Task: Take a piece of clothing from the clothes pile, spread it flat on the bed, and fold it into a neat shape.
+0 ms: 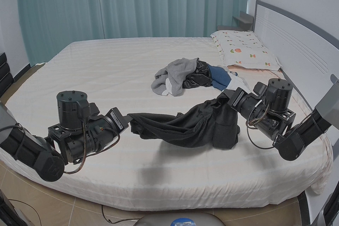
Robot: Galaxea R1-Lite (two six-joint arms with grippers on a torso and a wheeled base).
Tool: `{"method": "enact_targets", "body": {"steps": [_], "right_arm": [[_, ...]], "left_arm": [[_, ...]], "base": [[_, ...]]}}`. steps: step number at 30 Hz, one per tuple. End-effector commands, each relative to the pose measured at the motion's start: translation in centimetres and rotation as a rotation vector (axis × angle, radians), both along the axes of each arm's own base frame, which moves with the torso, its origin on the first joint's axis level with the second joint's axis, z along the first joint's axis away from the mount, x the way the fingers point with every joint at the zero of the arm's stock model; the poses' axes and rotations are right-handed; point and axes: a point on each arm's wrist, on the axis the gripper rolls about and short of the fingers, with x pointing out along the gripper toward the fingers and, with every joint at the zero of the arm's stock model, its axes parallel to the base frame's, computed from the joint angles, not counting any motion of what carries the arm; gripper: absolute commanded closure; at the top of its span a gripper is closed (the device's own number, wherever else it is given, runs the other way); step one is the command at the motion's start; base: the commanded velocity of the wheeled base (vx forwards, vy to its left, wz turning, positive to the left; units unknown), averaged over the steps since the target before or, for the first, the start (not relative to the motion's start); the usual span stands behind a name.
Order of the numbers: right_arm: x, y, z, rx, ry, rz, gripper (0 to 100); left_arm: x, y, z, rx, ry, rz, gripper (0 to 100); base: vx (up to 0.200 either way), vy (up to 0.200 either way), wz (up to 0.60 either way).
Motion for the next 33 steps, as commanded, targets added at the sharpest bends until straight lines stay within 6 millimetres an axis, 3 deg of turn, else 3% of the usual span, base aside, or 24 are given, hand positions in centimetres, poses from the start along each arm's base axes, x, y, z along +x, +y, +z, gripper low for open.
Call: {"method": "enact_targets", "body": {"steps": [1, 18, 24, 33], "right_arm": [[-0.1, 0.0, 0.3, 0.005, -0.015, 0.000, 100], [-0.2, -0.3, 1.1, 0.019, -0.047, -0.003, 100], [-0.2, -0.2, 1.1, 0.025, -0.046, 0.000, 100], [-0.3, 0.0, 1.2, 0.033, -0.058, 0.004, 100]], "left_arm": [[0.0, 0.1, 0.1, -0.001, -0.003, 0.003, 100], [-0.1, 0.5, 0.2, 0.002, -0.006, 0.017, 100], [-0.2, 1.5, -0.4, 0.008, 0.019, 0.043, 100], [-0.4, 1.9, 0.3, 0.001, -0.002, 0.054, 100]], "base": [[0.000, 0.200, 0.00], [0.000, 0.200, 0.00], [0.000, 0.200, 0.00], [0.000, 0.200, 0.00]]}}
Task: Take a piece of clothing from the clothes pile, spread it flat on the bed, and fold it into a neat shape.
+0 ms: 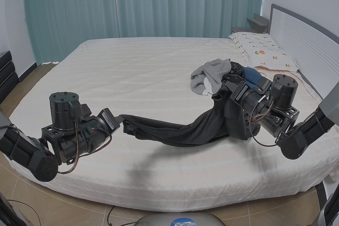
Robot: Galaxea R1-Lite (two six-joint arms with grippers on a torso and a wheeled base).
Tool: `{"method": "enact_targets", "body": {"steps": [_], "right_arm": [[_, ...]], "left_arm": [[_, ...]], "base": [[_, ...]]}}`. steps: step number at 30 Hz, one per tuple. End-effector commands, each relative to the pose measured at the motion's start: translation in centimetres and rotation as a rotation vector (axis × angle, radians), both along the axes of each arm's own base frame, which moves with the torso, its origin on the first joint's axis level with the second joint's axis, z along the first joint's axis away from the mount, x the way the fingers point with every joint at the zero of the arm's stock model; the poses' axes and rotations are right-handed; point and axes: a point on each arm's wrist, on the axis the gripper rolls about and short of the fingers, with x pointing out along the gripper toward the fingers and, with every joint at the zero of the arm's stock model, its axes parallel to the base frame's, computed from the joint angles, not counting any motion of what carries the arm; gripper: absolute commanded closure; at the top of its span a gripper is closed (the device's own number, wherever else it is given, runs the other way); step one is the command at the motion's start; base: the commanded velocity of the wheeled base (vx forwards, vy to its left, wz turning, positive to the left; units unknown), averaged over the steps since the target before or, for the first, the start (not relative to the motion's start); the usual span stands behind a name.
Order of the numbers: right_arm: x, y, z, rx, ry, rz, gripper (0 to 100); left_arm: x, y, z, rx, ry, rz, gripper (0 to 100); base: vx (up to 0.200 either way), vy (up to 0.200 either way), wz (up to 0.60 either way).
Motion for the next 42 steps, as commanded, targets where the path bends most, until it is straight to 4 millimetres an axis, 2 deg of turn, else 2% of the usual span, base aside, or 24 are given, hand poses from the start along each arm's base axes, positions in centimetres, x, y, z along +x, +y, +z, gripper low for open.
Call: {"method": "enact_targets", "body": {"steps": [1, 10, 40, 42], "right_arm": [[0.0, 0.1, 0.0, 0.002, -0.007, 0.001, 100], [-0.2, -0.2, 0.6, 0.013, -0.026, -0.002, 100], [-0.5, 0.2, 0.6, -0.013, -0.032, 0.009, 100], [-0.6, 0.1, 0.6, -0.015, -0.031, 0.007, 100]], "left_arm": [[-0.1, 0.2, 0.4, -0.005, -0.012, 0.007, 100], [-0.5, 0.5, 1.3, -0.018, -0.043, 0.012, 100], [-0.7, 1.7, 2.9, -0.034, -0.093, 0.046, 100], [-0.7, 1.7, 3.0, -0.026, -0.098, 0.048, 100]], "base": [[0.000, 0.200, 0.00], [0.000, 0.200, 0.00], [0.000, 0.200, 0.00], [0.000, 0.000, 0.00]]}}
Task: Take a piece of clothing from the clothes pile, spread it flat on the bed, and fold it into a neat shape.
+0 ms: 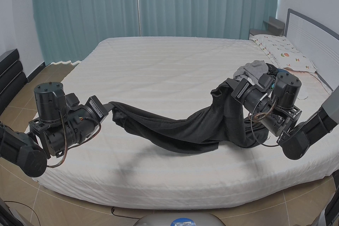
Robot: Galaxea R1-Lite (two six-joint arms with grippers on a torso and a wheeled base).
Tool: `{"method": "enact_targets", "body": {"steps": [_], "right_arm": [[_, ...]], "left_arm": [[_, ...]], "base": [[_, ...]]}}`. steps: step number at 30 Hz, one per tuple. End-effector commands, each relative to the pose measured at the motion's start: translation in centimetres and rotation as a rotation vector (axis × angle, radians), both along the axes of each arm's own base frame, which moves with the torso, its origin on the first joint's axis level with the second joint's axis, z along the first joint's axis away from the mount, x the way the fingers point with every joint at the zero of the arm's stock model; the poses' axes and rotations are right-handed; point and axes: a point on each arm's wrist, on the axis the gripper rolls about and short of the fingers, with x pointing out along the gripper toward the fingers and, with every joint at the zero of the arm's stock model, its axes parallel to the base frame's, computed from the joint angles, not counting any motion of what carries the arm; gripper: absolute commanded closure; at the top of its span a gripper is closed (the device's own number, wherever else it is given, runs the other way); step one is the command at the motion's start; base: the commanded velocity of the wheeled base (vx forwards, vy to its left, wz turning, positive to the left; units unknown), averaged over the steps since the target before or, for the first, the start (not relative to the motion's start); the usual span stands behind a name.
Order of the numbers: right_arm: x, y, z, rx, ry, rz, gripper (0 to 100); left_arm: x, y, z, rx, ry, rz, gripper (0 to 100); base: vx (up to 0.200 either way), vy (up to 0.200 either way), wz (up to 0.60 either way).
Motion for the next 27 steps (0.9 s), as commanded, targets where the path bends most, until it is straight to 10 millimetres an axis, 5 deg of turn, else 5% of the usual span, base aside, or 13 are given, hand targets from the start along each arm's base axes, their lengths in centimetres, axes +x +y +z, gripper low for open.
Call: {"method": "enact_targets", "body": {"steps": [1, 13, 23, 27], "right_arm": [[-0.2, -0.1, -0.2, -0.002, 0.009, -0.001, 100], [-3.9, -2.1, 0.9, -0.003, 0.014, -0.008, 100], [-7.3, -3.5, 0.6, 0.010, 0.056, 0.002, 100], [-9.5, -4.7, 3.7, 0.068, -0.036, 0.003, 100]], "left_arm": [[-0.2, 0.1, 0.3, 0.013, -0.018, -0.001, 100], [-1.6, 0.2, -0.1, 0.046, -0.008, -0.015, 100], [-4.3, 0.2, 0.3, 0.054, -0.028, 0.005, 100], [-6.7, 1.1, 2.6, 0.062, -0.090, 0.007, 100]], "base": [[0.000, 0.000, 0.00], [0.000, 0.000, 0.00], [-0.200, 0.000, 0.00], [-0.100, 0.000, 0.00]]}}
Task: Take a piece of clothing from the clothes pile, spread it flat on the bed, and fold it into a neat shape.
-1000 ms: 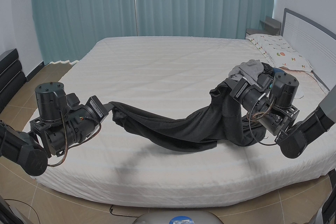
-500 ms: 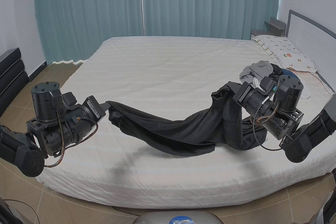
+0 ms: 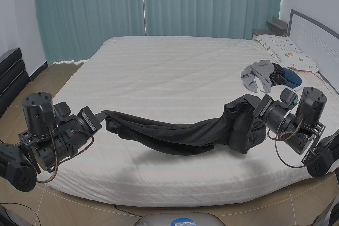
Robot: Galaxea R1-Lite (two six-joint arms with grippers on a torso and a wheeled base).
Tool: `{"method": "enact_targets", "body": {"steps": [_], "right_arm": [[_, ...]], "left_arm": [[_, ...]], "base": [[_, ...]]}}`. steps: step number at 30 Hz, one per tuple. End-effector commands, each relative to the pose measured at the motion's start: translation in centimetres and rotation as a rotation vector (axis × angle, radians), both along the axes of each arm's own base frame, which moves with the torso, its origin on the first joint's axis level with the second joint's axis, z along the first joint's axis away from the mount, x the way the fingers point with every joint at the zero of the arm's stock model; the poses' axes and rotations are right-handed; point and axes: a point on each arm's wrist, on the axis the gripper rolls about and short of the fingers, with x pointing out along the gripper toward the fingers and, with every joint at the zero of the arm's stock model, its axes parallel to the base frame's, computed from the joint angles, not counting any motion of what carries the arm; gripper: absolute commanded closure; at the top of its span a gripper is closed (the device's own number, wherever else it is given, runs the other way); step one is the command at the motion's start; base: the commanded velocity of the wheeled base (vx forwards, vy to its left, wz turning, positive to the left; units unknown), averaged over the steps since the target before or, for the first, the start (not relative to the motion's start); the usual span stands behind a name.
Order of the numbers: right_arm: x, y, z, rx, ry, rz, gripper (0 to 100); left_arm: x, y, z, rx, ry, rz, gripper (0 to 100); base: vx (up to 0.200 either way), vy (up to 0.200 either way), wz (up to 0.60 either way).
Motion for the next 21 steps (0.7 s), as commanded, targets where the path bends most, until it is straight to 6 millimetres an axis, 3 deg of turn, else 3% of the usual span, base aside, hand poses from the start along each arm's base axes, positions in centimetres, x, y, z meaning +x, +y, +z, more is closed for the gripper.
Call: {"method": "enact_targets", "body": {"steps": [1, 3, 5, 6, 12, 16, 18, 21], "right_arm": [[-3.0, -1.5, 3.9, 0.067, -0.126, -0.001, 100], [-3.8, -1.9, 5.5, 0.086, -0.179, -0.003, 100], [-3.8, -1.9, 5.5, 0.086, -0.179, -0.003, 100], [-5.0, -2.4, 8.3, 0.105, -0.250, -0.002, 100], [-5.5, -3.1, 14.8, 0.142, -0.337, -0.002, 100], [-4.3, -3.0, 17.8, 0.142, -0.358, -0.002, 100], [-2.6, -2.9, 19.5, 0.139, -0.363, -0.018, 100], [0.2, -2.3, 20.3, 0.125, -0.337, -0.040, 100]], "left_arm": [[-3.1, 1.0, 2.9, 0.000, -0.081, -0.011, 100], [-3.7, 1.3, 3.8, -0.001, -0.102, -0.013, 100], [-3.7, 1.3, 3.8, -0.001, -0.102, -0.013, 100], [-4.2, 1.6, 5.9, -0.021, -0.151, -0.008, 100], [-3.5, 2.3, 10.6, 0.008, -0.198, 0.045, 100], [-1.8, 2.0, 12.8, 0.001, -0.218, 0.062, 100], [0.2, 1.9, 13.6, 0.003, -0.222, 0.094, 100], [2.9, 1.5, 14.3, 0.002, -0.226, 0.116, 100]], "base": [[0.000, 0.000, 0.00], [0.000, 0.000, 0.00], [0.000, 0.000, 0.00], [0.000, 0.000, 0.00], [0.000, 0.000, 0.00], [0.000, 0.000, 0.00], [0.000, 0.000, 0.00], [0.000, 0.000, 0.00]]}}
